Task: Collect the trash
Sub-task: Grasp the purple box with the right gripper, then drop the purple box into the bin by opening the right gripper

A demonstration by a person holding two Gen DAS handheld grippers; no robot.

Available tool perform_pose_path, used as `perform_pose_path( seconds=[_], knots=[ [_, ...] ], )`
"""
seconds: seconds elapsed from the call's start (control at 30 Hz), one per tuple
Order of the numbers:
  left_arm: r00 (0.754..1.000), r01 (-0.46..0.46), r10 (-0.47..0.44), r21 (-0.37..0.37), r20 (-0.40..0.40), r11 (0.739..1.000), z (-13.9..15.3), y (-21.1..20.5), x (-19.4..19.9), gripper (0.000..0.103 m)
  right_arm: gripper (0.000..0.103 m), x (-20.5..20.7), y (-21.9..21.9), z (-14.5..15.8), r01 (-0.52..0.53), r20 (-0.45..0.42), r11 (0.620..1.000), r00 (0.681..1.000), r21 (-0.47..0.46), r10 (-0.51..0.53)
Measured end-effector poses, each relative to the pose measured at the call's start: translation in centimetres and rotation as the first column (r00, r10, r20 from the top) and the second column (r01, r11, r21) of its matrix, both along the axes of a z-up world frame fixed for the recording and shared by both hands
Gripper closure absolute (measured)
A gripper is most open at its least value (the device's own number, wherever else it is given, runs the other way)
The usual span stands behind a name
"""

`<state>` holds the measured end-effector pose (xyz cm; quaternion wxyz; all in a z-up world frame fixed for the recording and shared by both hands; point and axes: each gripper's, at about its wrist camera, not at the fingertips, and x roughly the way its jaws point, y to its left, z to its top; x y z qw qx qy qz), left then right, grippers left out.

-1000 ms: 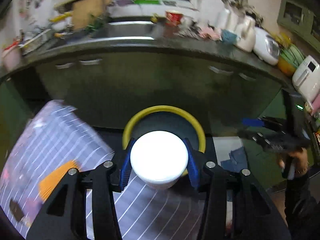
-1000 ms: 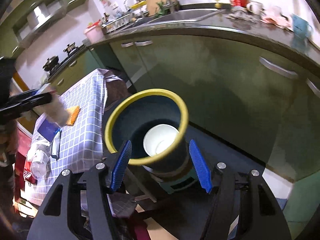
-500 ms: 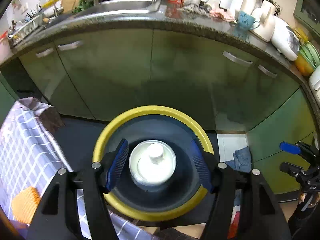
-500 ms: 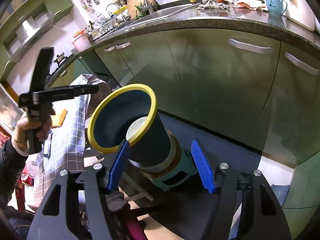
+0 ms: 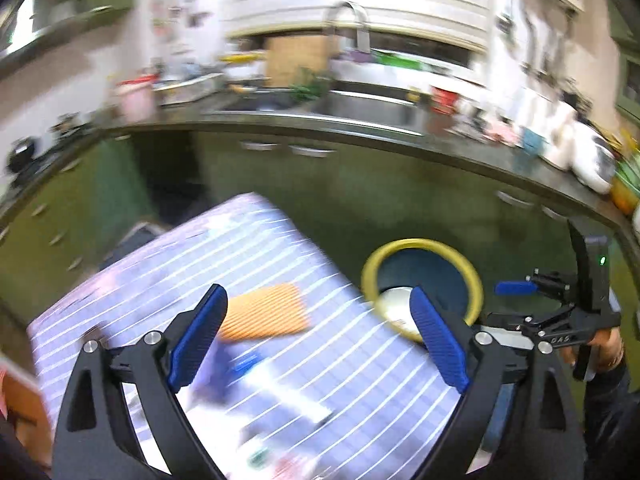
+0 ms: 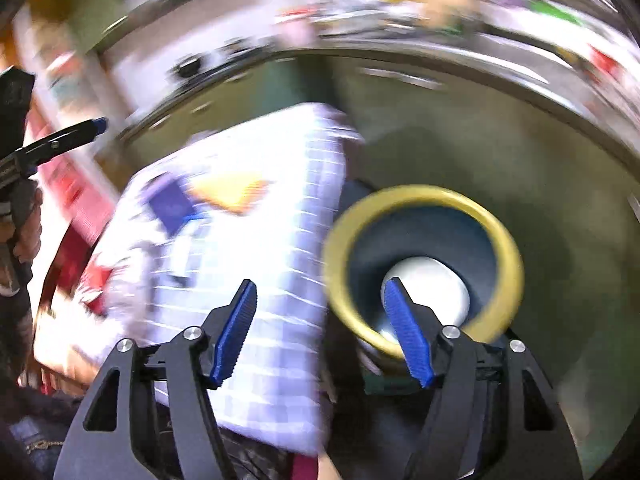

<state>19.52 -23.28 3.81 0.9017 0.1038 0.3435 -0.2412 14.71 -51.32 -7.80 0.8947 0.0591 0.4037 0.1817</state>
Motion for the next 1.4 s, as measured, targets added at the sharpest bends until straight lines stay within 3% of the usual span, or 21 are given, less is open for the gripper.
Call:
perform_pose_path(
  seconds=[0.1,0.23,0.47,0.63,0.9,0.97,1.0,1.07,1.27,1.4],
  knots=[
    [0.996,-0.092,0.092,0.004,0.004,0.996,-0.2,6.2,-1.8,0.015,0.028,2.2,6.7,1.7,-0.205,0.067,0.979,0.976,-0.024,0.206],
    [0.986,-0.170,0.170,-0.016,-0.002,0.985,-0.8,11.7,-3.5,0.015,0.020,6.3,15.6,2.6,-0.409,0.107,0.909,0.903,-0.080,0.416],
    [0.952,-0.305,0.303,-0.090,-0.038,0.948,-2.3,19.8,-5.2,0.015,0.013,13.5,24.4,0.4,-0.525,0.053,0.840,0.843,-0.137,0.535],
    [0.938,-0.346,0.340,-0.112,-0.069,0.932,-3.5,22.2,-5.3,0.015,0.009,16.9,27.8,-1.9,-0.569,-0.017,0.796,0.815,-0.204,0.579],
    [0.935,-0.351,0.339,-0.128,-0.102,0.928,-4.9,23.2,-5.0,0.015,0.009,19.0,30.2,-5.4,-0.591,-0.082,0.776,0.804,-0.219,0.589],
    [0.935,-0.350,0.338,-0.129,-0.106,0.928,-5.0,23.2,-5.0,0.015,0.017,19.3,30.6,-5.9,-0.589,-0.090,0.779,0.806,-0.214,0.585],
    [0.935,-0.349,0.337,-0.130,-0.107,0.928,-5.1,23.3,-5.0,0.015,0.027,19.5,30.6,-5.9,-0.583,-0.091,0.786,0.811,-0.208,0.578],
    [0.935,-0.349,0.337,-0.129,-0.107,0.928,-5.1,23.4,-5.0,0.015,0.027,19.7,30.5,-5.7,-0.567,-0.085,0.799,0.823,-0.200,0.562],
    [0.933,-0.356,0.345,-0.130,-0.100,0.925,-5.0,23.5,-5.5,0.015,0.027,17.8,28.8,-1.7,-0.531,-0.001,0.831,0.843,-0.163,0.538],
    [0.936,-0.349,0.339,-0.134,-0.093,0.928,-4.7,23.2,-6.0,0.015,0.027,15.2,25.1,2.3,-0.455,0.089,0.873,0.876,-0.176,0.474]
  ],
)
